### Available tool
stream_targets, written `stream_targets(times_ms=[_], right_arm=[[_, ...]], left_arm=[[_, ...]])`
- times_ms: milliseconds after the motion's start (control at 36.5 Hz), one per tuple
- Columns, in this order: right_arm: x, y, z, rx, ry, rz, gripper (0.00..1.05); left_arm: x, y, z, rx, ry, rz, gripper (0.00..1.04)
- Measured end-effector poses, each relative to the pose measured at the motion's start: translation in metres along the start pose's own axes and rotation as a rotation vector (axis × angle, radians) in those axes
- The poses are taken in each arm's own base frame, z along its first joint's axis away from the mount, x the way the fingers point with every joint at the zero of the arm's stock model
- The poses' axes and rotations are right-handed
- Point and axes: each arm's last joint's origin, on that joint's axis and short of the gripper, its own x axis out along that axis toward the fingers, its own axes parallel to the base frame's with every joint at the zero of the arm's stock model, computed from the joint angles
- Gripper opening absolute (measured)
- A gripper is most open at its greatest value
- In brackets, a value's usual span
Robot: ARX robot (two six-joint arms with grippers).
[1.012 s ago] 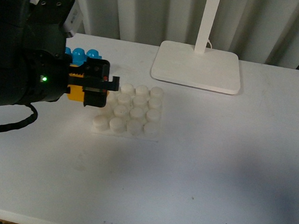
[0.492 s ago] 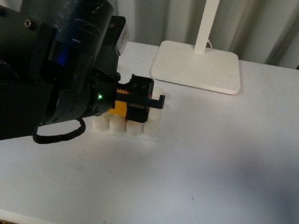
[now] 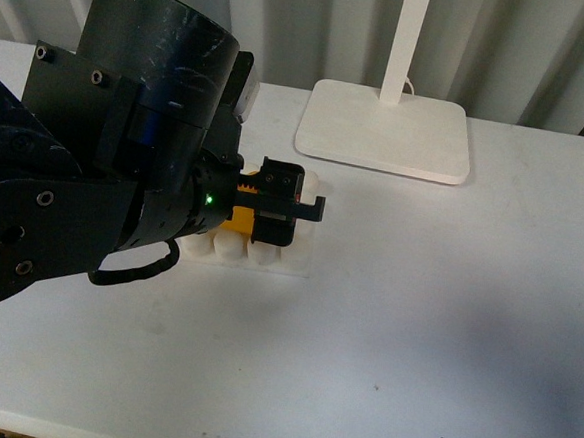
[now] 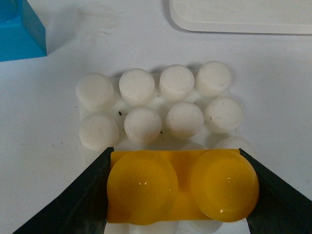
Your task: Insert yellow block into base center
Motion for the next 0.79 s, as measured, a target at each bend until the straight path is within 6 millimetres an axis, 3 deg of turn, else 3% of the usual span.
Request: stream_targets(times_ms=[793], right_arm=[[0.0, 0.0, 0.0, 0.0, 0.0, 0.0, 0.95]], left_arm=[[0.0081, -0.0076, 0.0004, -0.014, -0.002, -0.013, 0.66]])
